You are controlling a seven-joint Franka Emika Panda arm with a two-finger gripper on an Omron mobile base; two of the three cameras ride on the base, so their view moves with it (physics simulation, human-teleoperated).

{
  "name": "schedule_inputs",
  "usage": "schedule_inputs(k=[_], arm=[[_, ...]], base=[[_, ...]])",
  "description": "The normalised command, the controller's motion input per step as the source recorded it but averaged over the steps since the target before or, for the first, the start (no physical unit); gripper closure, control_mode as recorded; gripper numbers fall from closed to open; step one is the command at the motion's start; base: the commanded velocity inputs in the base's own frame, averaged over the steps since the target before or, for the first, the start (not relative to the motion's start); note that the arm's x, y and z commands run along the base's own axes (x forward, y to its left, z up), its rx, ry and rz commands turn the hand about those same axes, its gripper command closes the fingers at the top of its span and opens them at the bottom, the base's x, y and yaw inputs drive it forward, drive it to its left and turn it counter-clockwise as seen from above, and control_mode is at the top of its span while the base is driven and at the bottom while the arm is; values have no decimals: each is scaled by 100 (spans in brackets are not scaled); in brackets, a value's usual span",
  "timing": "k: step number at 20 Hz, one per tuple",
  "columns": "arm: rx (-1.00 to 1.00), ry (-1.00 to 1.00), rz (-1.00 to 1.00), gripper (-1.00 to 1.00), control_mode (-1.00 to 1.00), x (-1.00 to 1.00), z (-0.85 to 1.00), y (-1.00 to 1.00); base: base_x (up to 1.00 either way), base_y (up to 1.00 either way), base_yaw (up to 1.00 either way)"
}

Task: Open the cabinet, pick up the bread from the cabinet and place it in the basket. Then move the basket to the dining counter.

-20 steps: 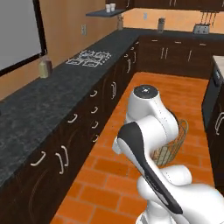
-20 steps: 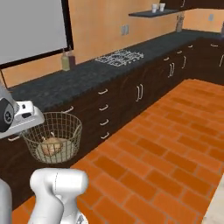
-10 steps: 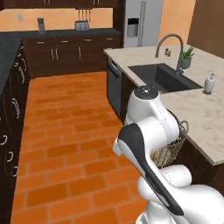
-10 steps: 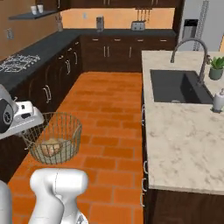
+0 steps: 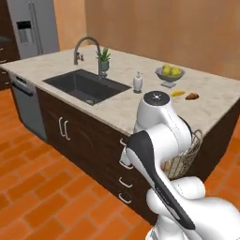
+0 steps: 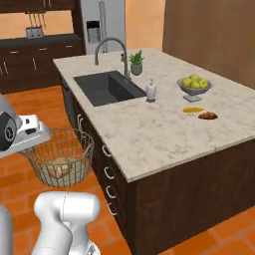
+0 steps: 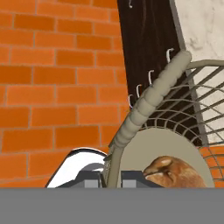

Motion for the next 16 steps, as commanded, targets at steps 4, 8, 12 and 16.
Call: schedule_inputs(k=[4,8,12,16], arm=[[0,0,0,100,100,0,0,0],[0,0,0,100,100,0,0,0],[0,0,0,100,100,0,0,0],[0,0,0,100,100,0,0,0]], base=[[14,59,-72],[11,79,-62],[6,83,-58],[5,83,-59]])
